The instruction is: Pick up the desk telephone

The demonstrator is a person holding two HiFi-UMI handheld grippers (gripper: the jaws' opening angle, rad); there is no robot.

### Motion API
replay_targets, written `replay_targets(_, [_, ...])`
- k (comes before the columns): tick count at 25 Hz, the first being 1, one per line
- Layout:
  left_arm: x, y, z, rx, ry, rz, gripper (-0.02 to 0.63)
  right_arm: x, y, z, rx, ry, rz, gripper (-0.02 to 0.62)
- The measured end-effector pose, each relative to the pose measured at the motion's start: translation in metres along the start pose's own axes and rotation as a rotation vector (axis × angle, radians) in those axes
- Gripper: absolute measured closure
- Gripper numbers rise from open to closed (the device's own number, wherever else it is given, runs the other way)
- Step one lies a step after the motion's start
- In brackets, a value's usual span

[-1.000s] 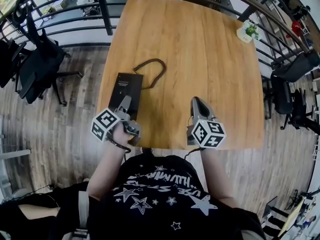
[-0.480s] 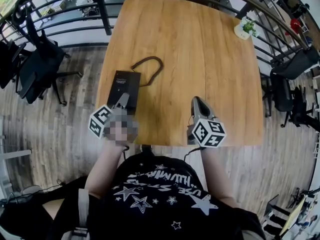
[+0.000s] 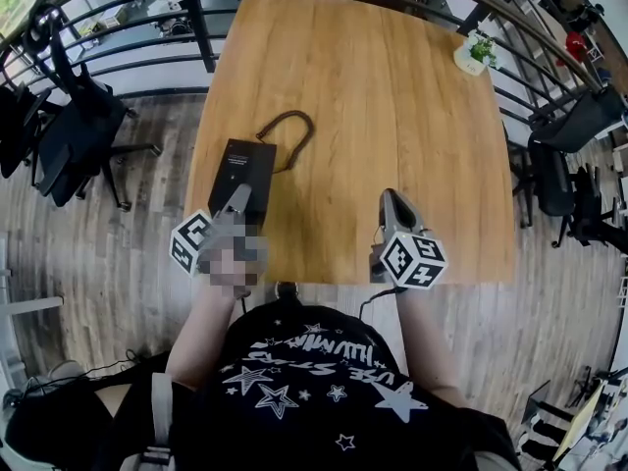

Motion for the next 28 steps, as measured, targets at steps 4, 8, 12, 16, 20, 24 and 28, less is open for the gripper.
replay_targets(4, [-0.004, 0.001, -0.008, -0.052, -0.005, 0.008, 0.413, -0.002, -0.003, -0.004, 0.01, 0.006, -0.003, 0.595])
replay_targets(8, [-0.007, 0.009, -0.014, -0.1, -0.014, 0.026, 0.413, -0.001, -0.001, -0.008, 0.014, 0.007, -0.002, 0.597])
replay_targets(12, [-0.014, 0.02, -0.02, -0.144, -0.015, 0.06, 0.413, -0.002, 0.005, -0.017, 0.018, 0.013, 0.002, 0.595])
replay_targets(16, [-0.028, 0.029, -0.03, -0.174, -0.017, 0.083, 0.413, -0.002, 0.012, -0.031, 0.02, 0.022, 0.007, 0.595])
replay_targets(20, [-0.044, 0.03, -0.041, -0.185, -0.027, 0.062, 0.413, -0.005, 0.018, -0.043, 0.025, 0.025, 0.017, 0.595])
replay_targets(24, [-0.059, 0.035, -0.05, -0.198, -0.023, 0.06, 0.413, -0.006, 0.022, -0.054, 0.045, 0.025, 0.019, 0.595])
replay_targets(28, [-0.073, 0.035, -0.068, -0.21, -0.017, 0.061, 0.413, -0.015, 0.024, -0.073, 0.057, 0.026, 0.023, 0.595])
Point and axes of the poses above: the fingertips, and each gripper's own axes: z forward along the fingers, y to its right, x out of its top, the point moved 10 cm from there along -z, backward along the fingers, and after that the axes turned 4 degrees about -z, right-handed, at the moved point
